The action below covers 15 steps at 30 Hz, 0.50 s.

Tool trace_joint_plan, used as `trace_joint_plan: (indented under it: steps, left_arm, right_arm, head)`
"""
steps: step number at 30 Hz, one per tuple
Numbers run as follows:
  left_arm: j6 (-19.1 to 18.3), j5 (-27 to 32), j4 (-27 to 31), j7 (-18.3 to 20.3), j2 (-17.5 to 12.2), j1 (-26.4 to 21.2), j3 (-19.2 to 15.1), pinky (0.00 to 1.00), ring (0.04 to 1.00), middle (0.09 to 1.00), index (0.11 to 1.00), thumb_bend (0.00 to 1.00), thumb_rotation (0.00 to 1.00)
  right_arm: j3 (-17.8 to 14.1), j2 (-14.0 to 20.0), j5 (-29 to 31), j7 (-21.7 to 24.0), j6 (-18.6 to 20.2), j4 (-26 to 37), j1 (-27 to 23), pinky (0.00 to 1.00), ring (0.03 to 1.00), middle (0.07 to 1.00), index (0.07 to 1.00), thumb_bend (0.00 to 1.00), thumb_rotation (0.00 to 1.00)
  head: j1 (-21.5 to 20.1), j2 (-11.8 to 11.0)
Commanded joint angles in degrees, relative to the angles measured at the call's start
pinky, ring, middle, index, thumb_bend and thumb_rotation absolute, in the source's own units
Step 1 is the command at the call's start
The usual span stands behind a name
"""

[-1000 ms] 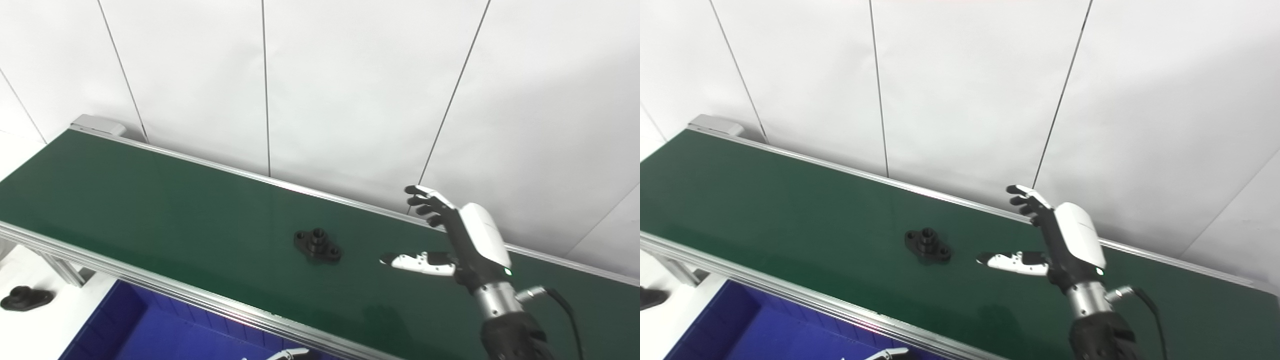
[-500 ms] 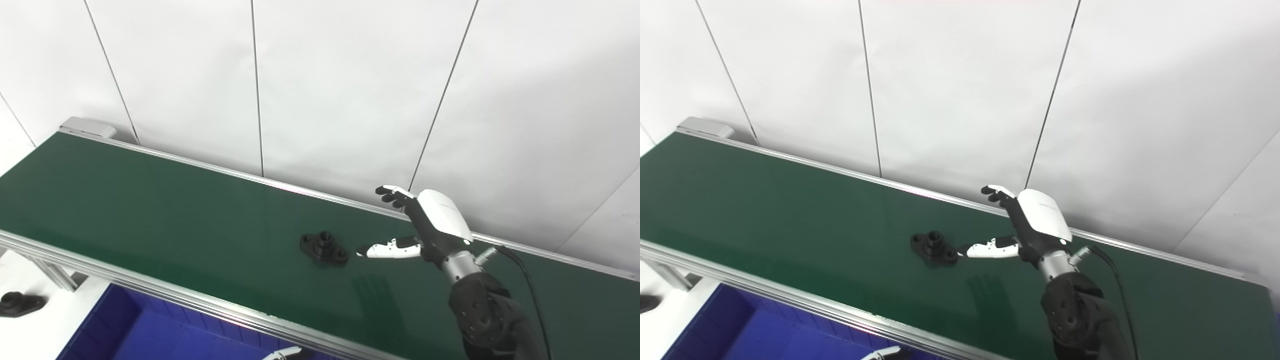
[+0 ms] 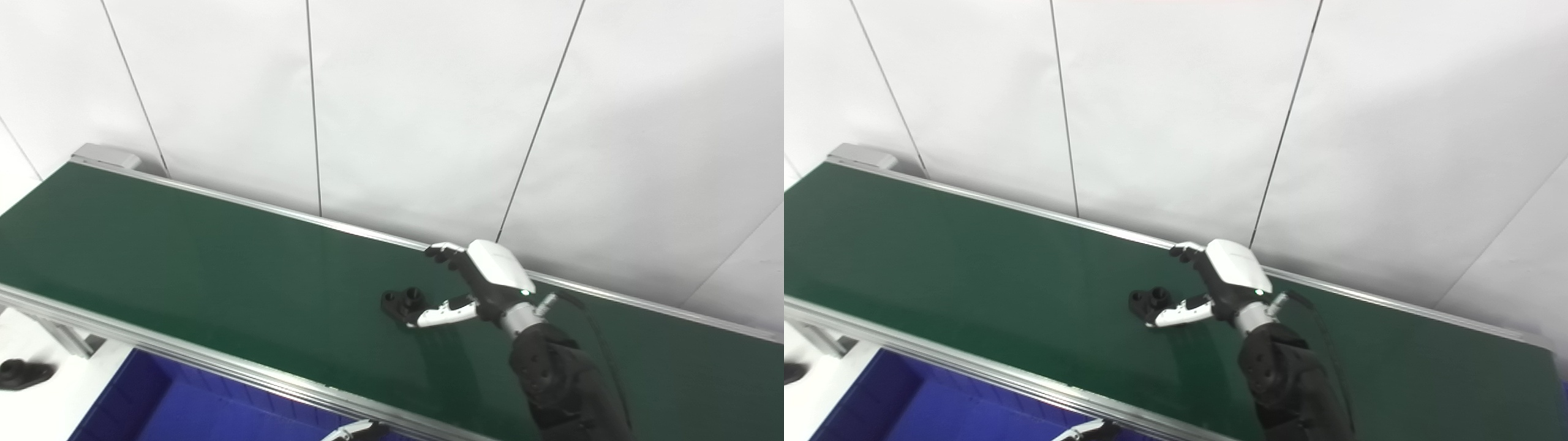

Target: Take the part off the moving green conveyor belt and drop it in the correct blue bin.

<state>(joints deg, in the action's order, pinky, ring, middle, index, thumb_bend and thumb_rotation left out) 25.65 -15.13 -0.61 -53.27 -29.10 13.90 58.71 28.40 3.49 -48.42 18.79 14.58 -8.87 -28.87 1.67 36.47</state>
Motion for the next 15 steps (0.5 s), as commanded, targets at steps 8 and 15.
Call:
trace_joint_plan:
  steps: [8, 15]
  left_arm:
    - [1.27, -0.59, 2.86, -0.98, -1.23, 0.82, -0.25, 0.66, 0.777, 0.83, 0.785, 0.9, 0.27]
    - [1.27, -3.24, 3.43, -1.36, -1.15, 2.15, -1.95, 0.7, 0.782, 0.822, 0.796, 0.9, 0.29]
  right_arm:
    - [2.09, -1.69, -1.22, -1.72, -0.03, -3.45, -3.31, 0.7, 0.785, 0.808, 0.832, 0.87, 0.38]
    - [3.13, -1.36, -1.7, -3.86, -0.72, -7.56, -3.17, 0.67, 0.758, 0.793, 0.832, 0.85, 0.33]
  head:
    - [-0.04, 0.09]
    - [0.06, 0.36]
